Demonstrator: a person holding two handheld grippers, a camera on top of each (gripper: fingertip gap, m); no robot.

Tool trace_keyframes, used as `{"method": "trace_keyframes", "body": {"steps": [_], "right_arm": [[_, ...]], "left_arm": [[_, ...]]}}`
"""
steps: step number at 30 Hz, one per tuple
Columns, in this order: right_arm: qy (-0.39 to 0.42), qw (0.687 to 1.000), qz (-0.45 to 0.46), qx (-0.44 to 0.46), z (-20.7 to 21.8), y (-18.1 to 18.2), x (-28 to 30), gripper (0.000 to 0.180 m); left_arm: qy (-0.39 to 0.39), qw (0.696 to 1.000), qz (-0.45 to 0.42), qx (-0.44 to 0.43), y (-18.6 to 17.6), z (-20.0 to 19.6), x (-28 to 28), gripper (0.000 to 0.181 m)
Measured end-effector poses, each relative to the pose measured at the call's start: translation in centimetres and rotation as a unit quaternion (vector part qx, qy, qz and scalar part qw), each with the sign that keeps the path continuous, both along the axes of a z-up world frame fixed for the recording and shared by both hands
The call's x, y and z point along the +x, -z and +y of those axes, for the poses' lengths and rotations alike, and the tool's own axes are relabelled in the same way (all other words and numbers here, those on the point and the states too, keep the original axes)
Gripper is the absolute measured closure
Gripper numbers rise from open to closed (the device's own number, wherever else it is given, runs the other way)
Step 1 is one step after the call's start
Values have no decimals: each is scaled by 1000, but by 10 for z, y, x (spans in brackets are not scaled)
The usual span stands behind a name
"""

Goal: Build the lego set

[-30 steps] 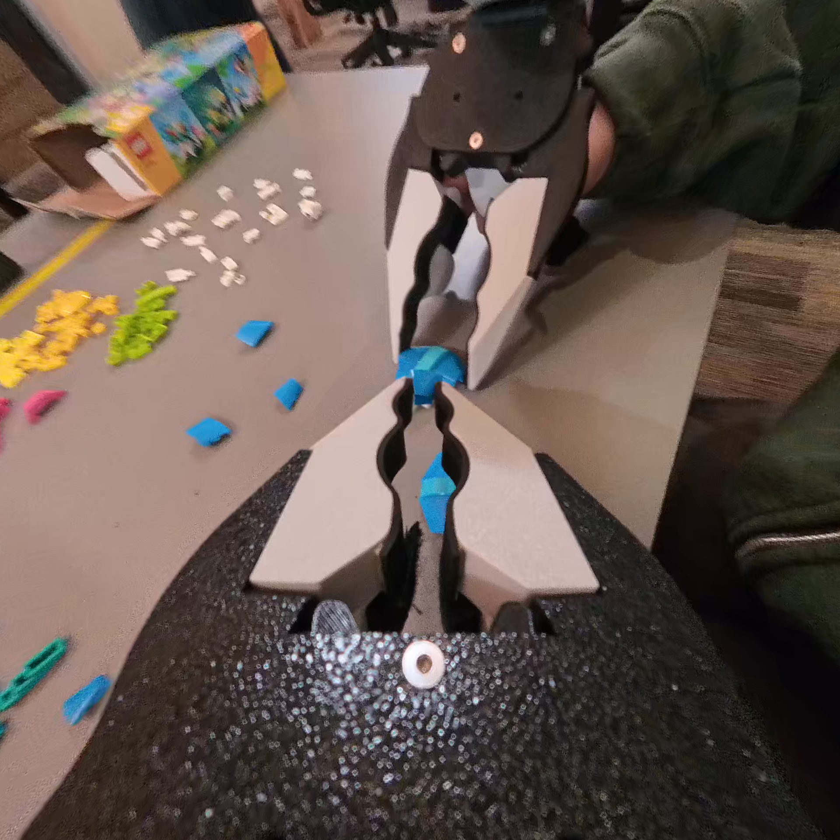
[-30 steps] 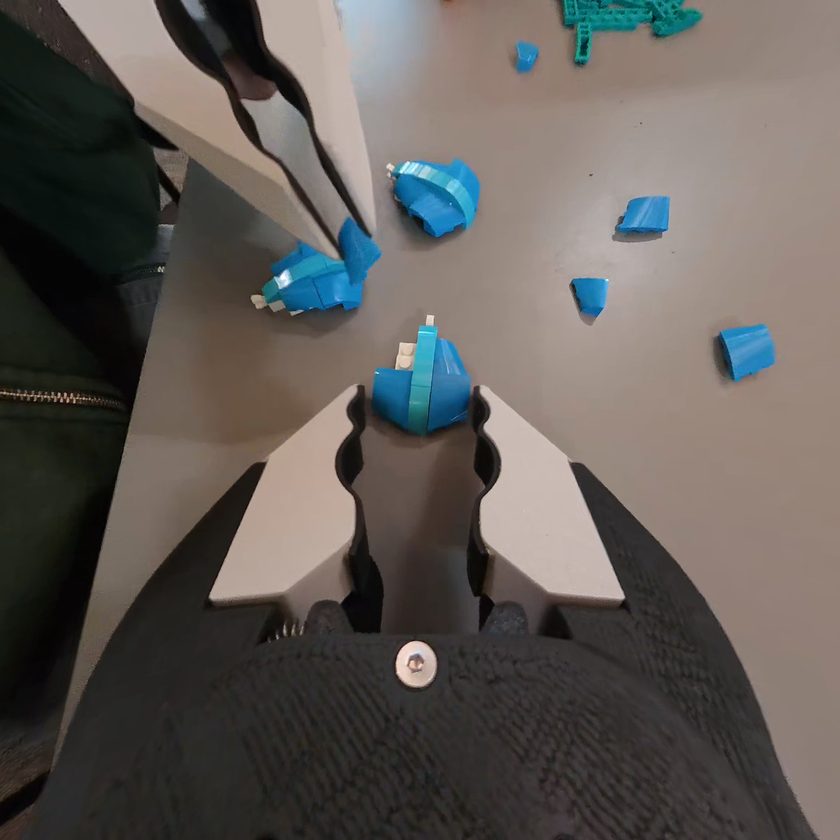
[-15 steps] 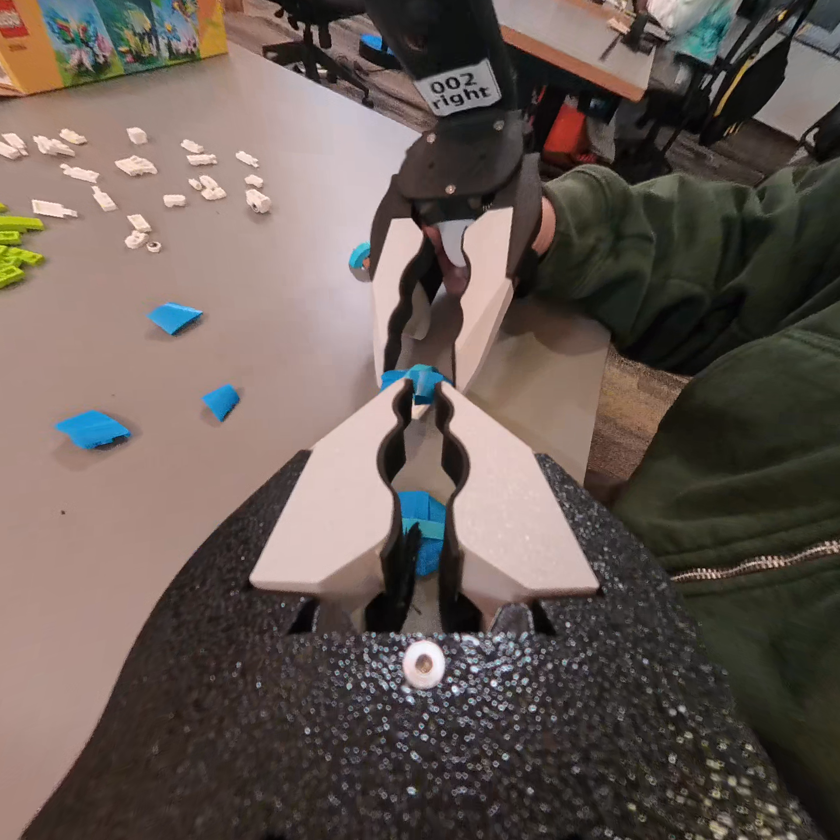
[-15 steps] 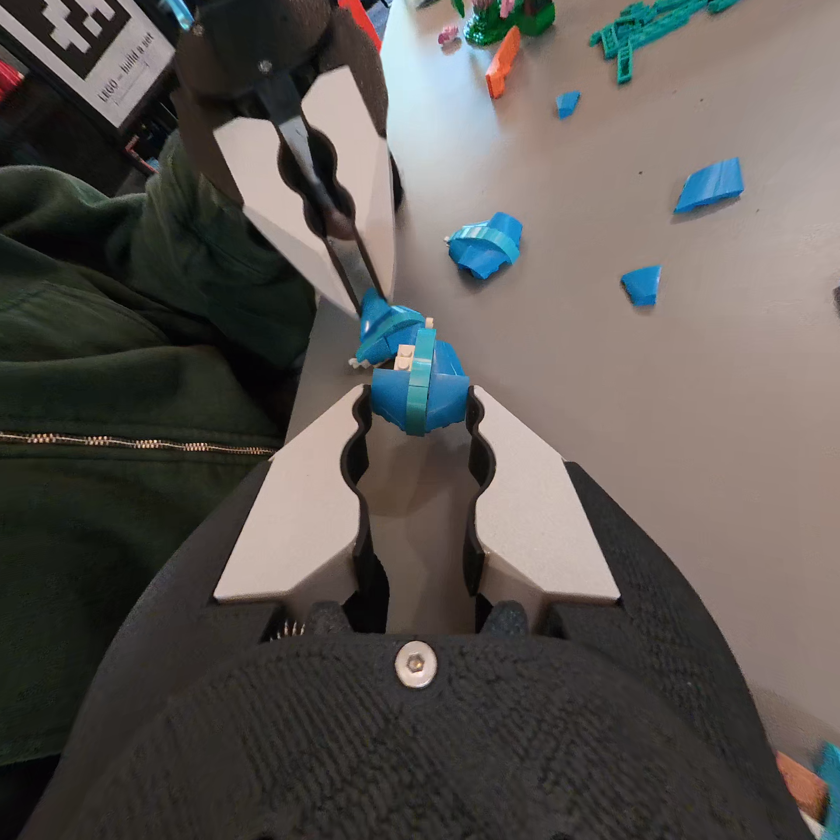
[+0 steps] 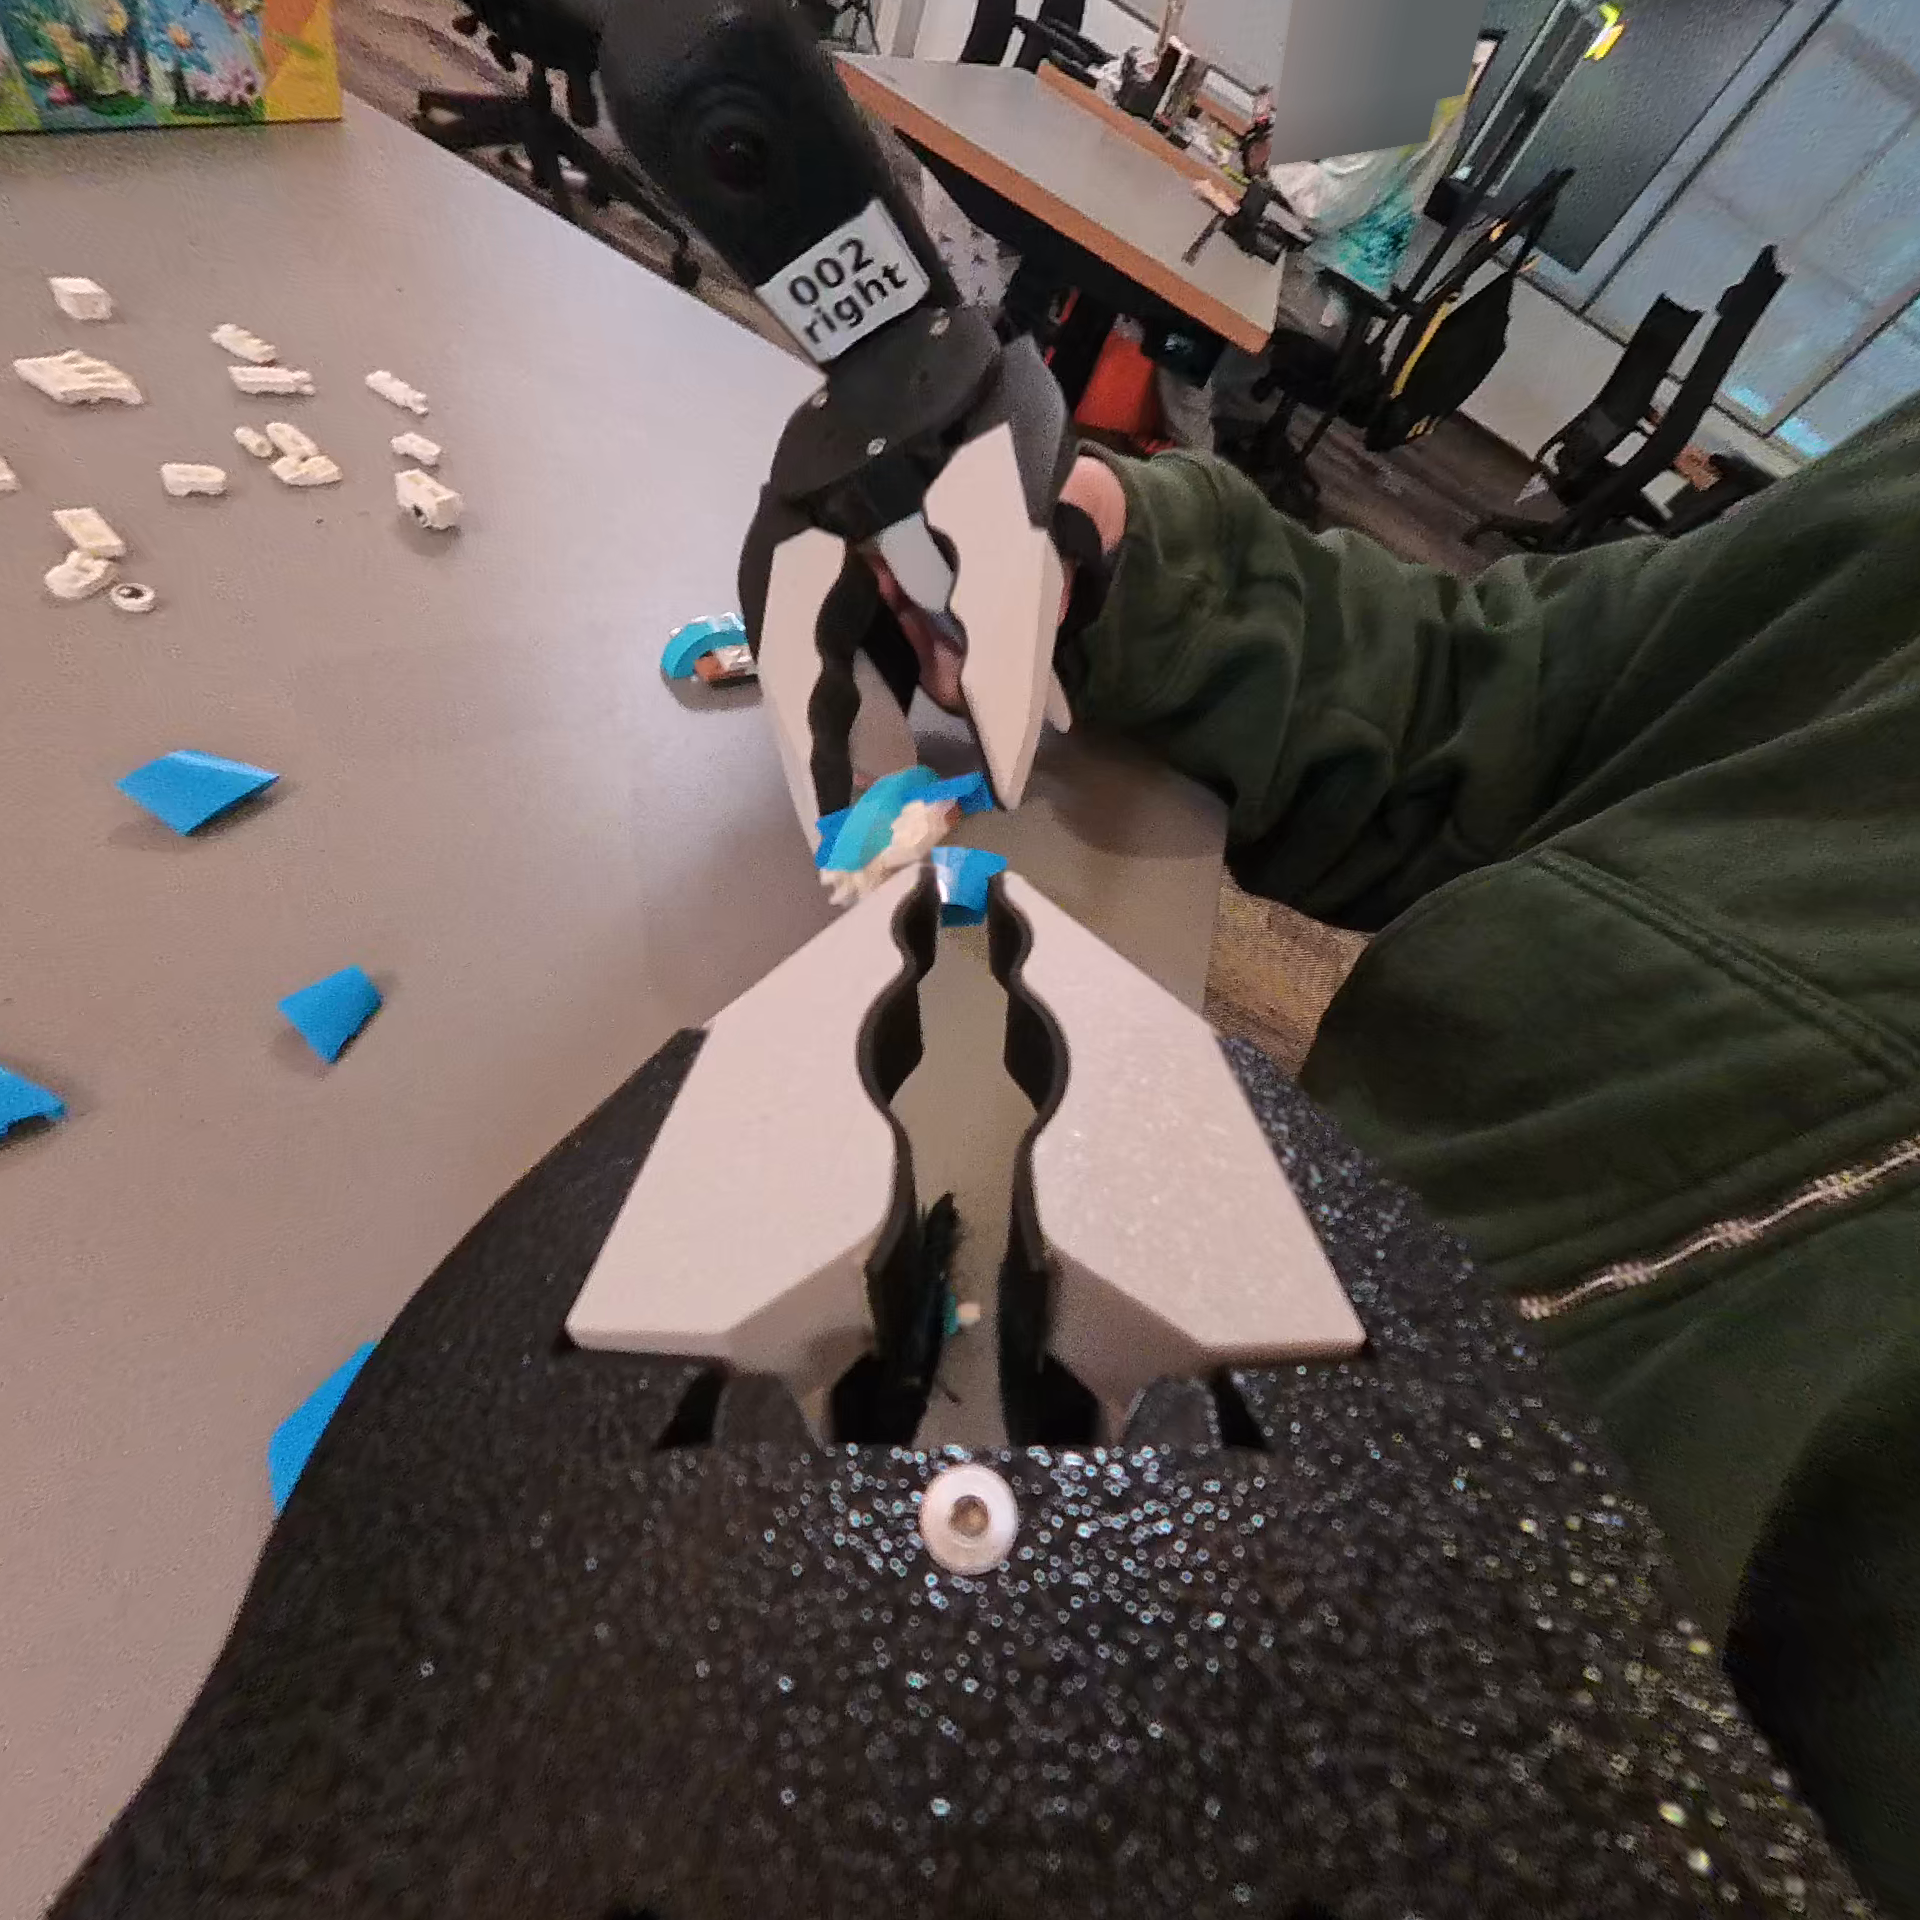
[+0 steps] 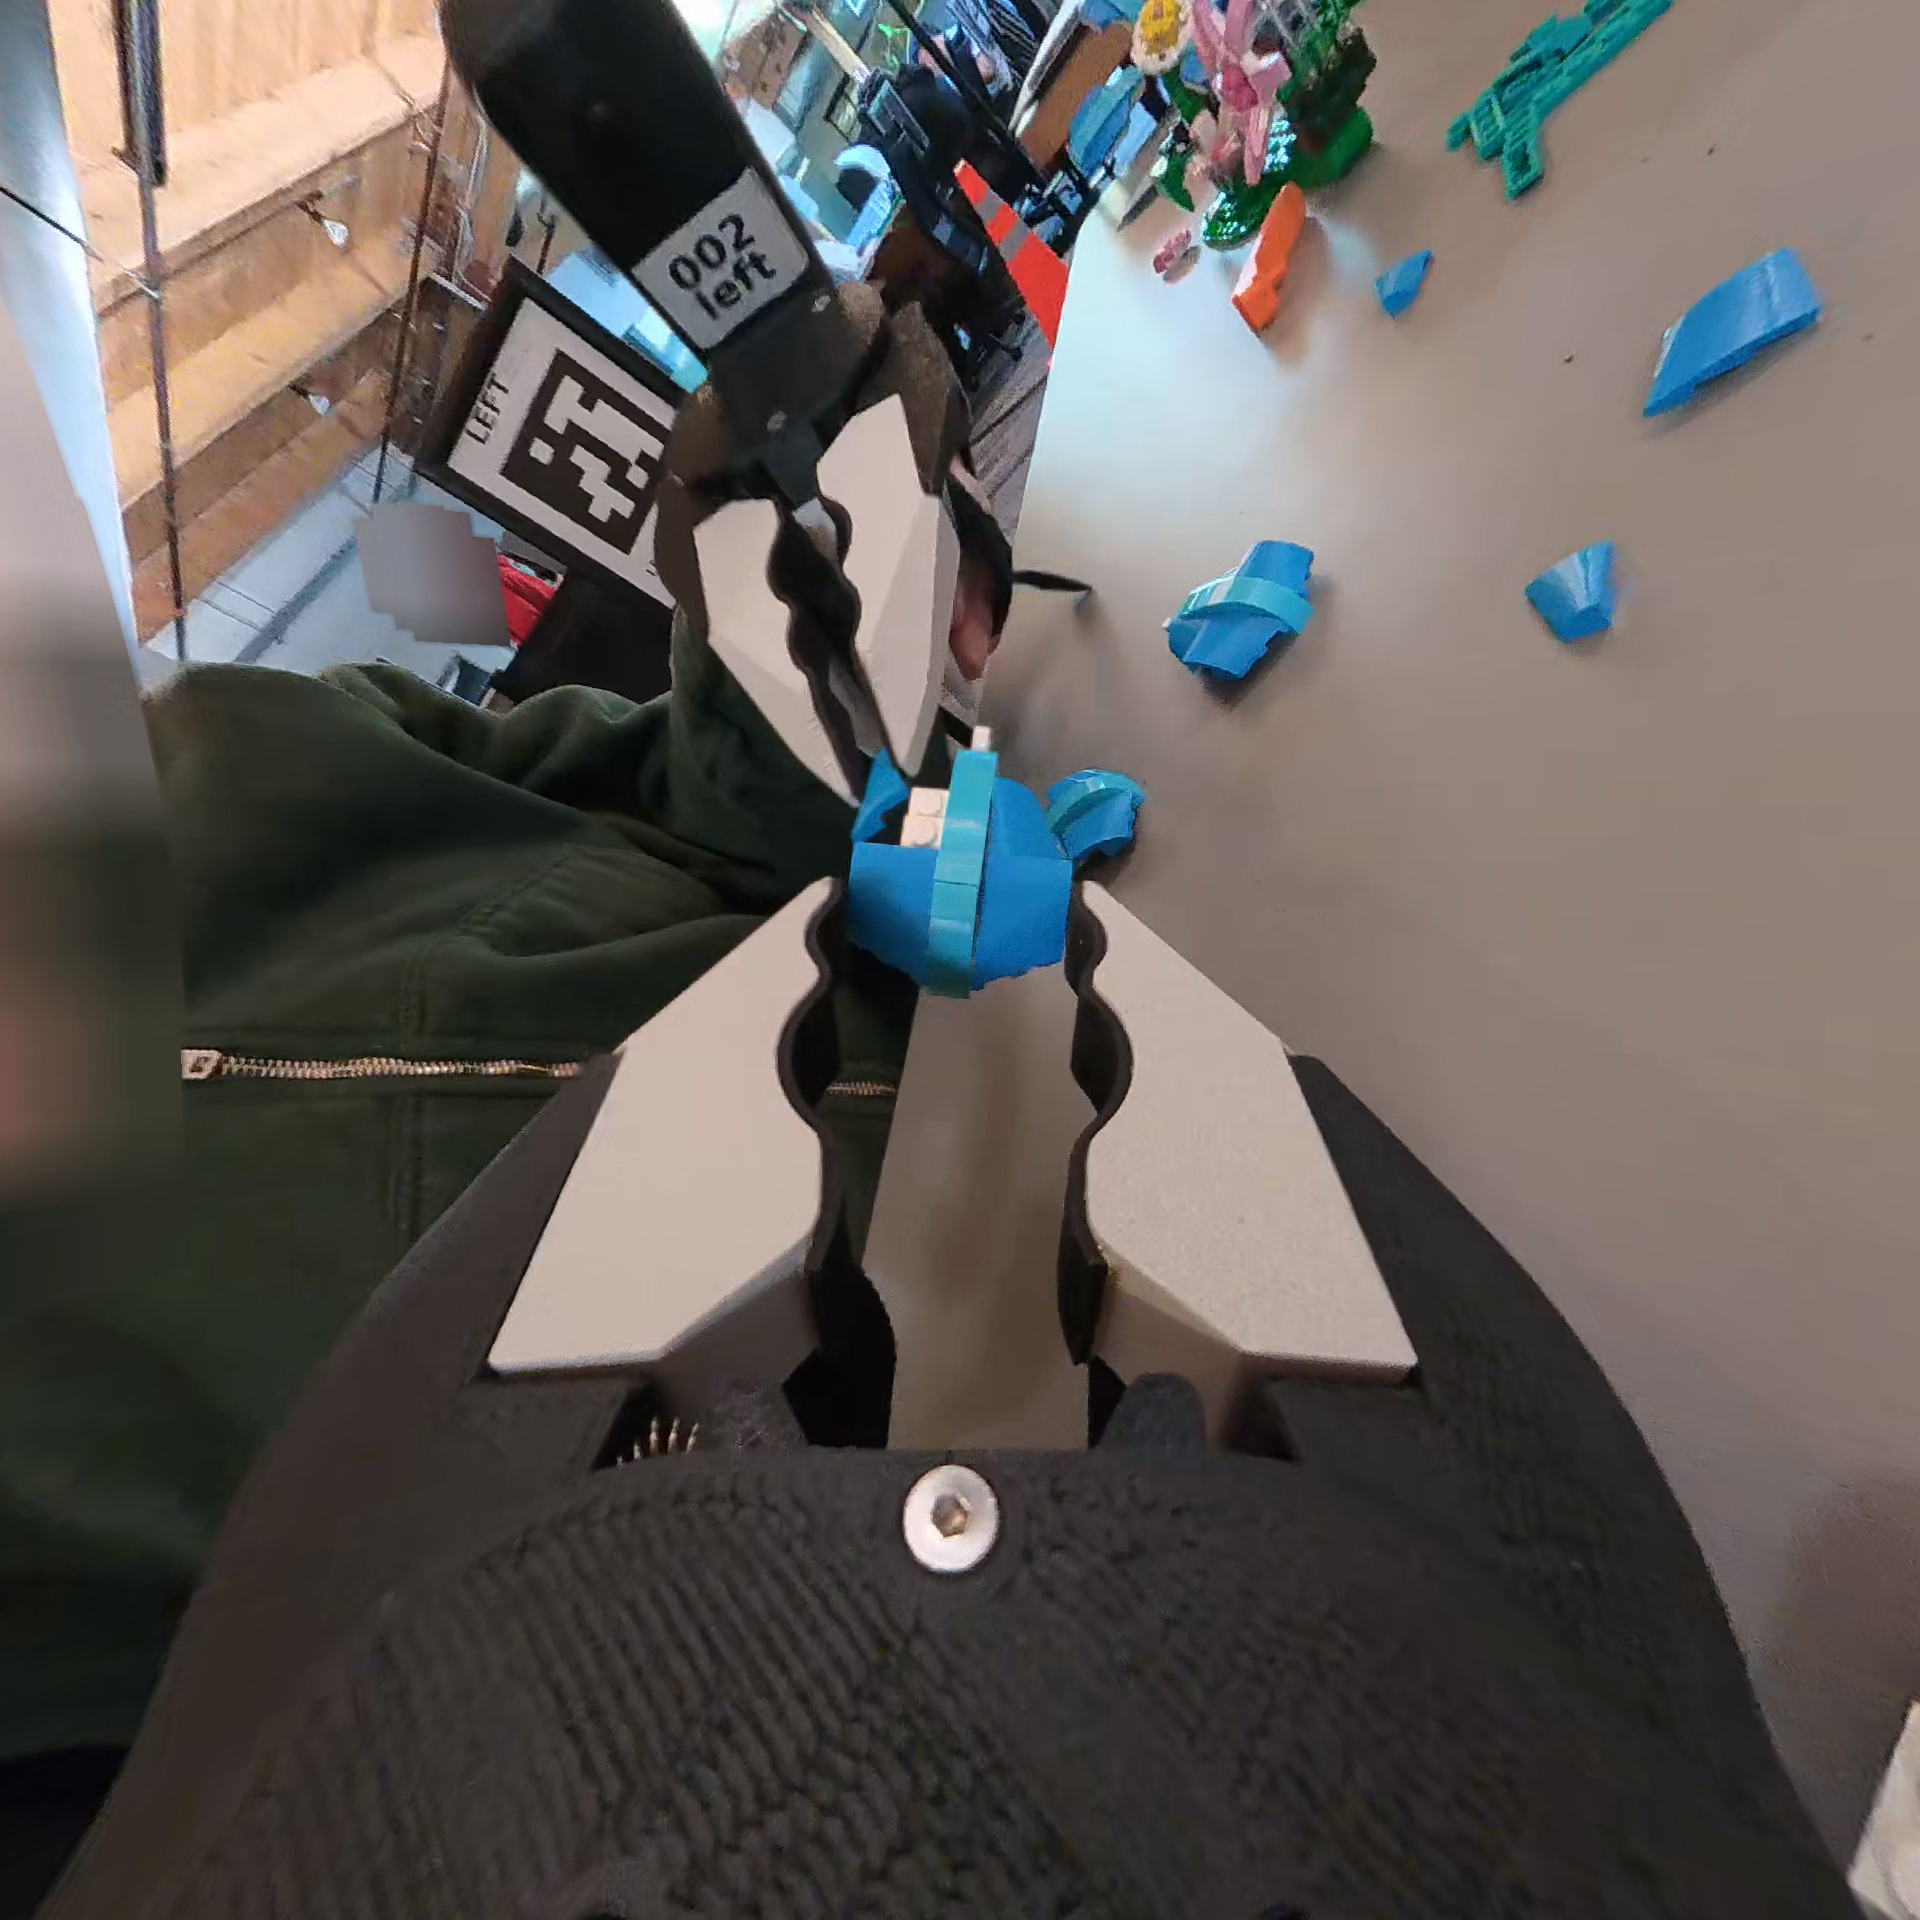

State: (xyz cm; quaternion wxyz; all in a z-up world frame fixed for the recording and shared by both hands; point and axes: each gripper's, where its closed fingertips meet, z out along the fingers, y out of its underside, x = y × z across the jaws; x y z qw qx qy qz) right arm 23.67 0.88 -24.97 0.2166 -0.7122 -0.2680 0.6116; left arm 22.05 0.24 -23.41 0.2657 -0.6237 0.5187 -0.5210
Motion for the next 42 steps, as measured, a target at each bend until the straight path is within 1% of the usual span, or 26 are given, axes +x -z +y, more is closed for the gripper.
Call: {"method": "trace_keyframes", "body": {"steps": [4,9,12,18,23,31,36,42], "right_arm": [[-7,999,-15,29,-3,0,-3,139],[-8,997,-29,71,-4,0,-5,140],[-6,994,-38,98,-5,-1,-6,140],[-3,991,-50,121,-4,0,-7,139],[1,991,-51,127,-3,-1,-8,139],[0,990,-53,127,-3,1,-10,139],[-2,991,-51,124,-4,1,-10,139],[-3,991,-49,123,-4,1,-11,139]], "left_arm": [[8,1000,3,-11,-11,0,7,173],[26,998,57,12,-3,5,10,173],[46,997,67,16,-3,5,10,173],[69,994,80,23,-1,4,11,173],[70,993,83,35,-1,4,10,172],[72,989,104,78,4,5,11,169],[83,988,101,80,3,3,12,172],[84,988,99,77,3,5,13,169]]}}
